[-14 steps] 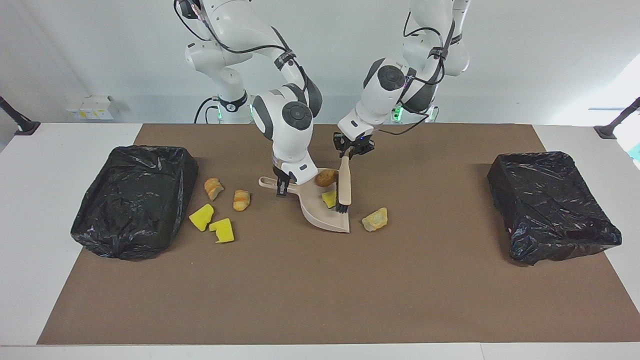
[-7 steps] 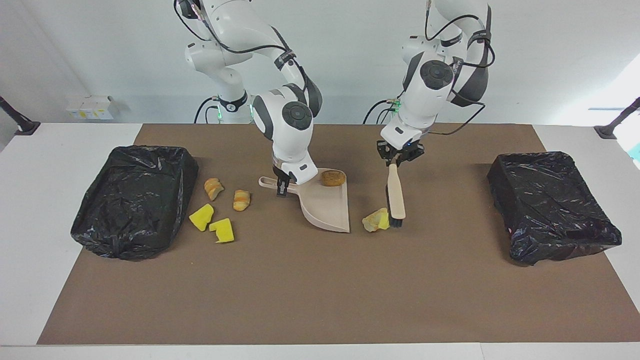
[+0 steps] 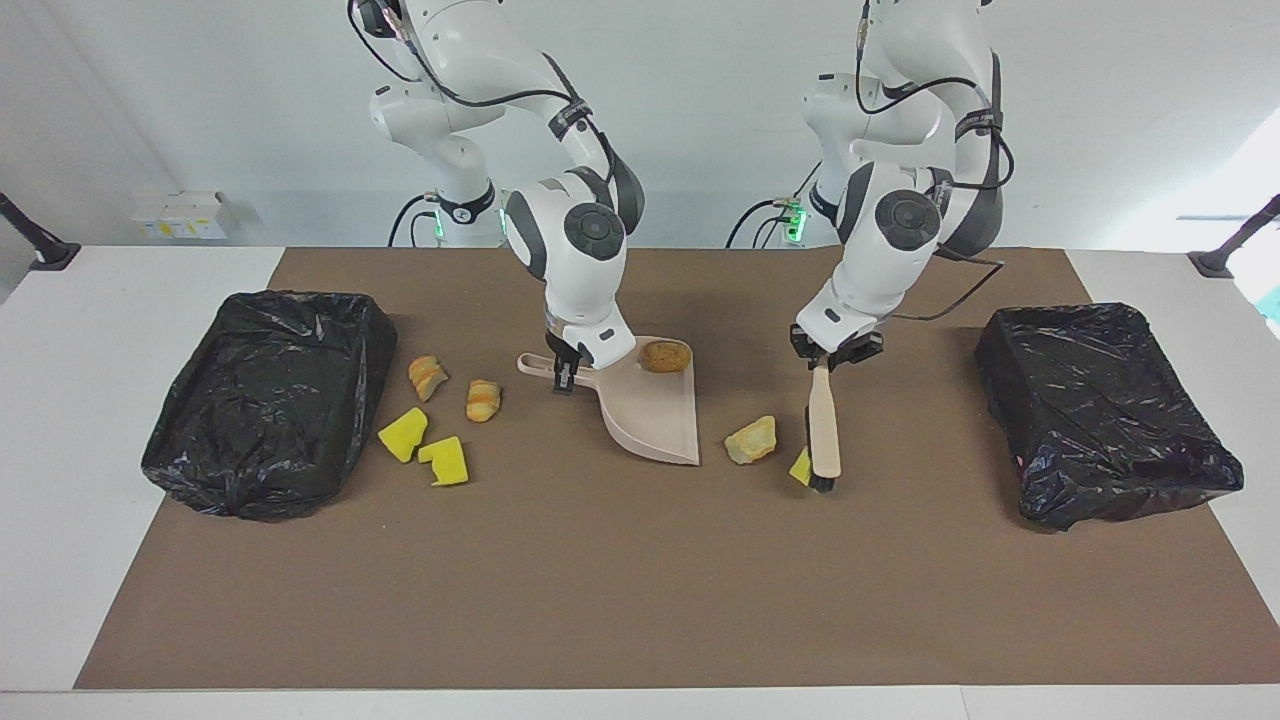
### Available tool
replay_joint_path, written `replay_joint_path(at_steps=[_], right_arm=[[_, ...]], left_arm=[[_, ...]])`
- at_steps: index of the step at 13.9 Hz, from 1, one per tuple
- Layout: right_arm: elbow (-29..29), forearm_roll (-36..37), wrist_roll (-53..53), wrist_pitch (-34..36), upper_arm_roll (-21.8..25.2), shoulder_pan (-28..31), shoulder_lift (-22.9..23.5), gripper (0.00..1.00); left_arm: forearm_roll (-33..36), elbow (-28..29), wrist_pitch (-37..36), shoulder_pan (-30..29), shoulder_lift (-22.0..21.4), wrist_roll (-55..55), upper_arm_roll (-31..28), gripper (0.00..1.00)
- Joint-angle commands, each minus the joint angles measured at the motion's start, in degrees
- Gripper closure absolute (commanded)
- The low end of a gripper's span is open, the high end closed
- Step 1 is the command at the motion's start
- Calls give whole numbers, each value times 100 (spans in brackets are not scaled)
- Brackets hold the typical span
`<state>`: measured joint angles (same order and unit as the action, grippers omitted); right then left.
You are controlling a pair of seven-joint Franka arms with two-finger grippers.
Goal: Sweep and dump trash in bin
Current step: 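Sweep the trash pieces into the dustpan with the left gripper's brush, then sweep more trash pieces into the dustpan with the brush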
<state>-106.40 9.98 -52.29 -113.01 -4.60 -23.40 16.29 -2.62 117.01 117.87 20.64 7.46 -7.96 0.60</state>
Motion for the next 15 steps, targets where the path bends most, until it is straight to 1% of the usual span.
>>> replay_joint_path(at_steps=[1,3,6,8,11,13,15], right_arm=[[-109,-137,-229,-28,-41,46,-82,100],[-109,-137,-220,-37,-32,46,-82,100],[-109,-137,-229,-37,-33,46,-91,100],[-118,-137,-229,-28,-32,46,-91,100],[-118,-137,-238,-28,-32,46,-91,100],[-109,-137,-238,-28,-41,54,-91,100],[-109,-137,-246,-28,-32,54,-82,100]], left_arm=[[60,278,297,28,-43,58,28,100],[33,400,271,316,-131,32,45,100],[-492,576,218,853,-298,32,45,100],[-844,577,209,1247,-350,40,46,100],[-1222,507,183,1661,-369,32,63,100],[-1250,376,-114,1672,-412,32,89,100],[-1328,217,-675,1610,-675,197,89,100]])
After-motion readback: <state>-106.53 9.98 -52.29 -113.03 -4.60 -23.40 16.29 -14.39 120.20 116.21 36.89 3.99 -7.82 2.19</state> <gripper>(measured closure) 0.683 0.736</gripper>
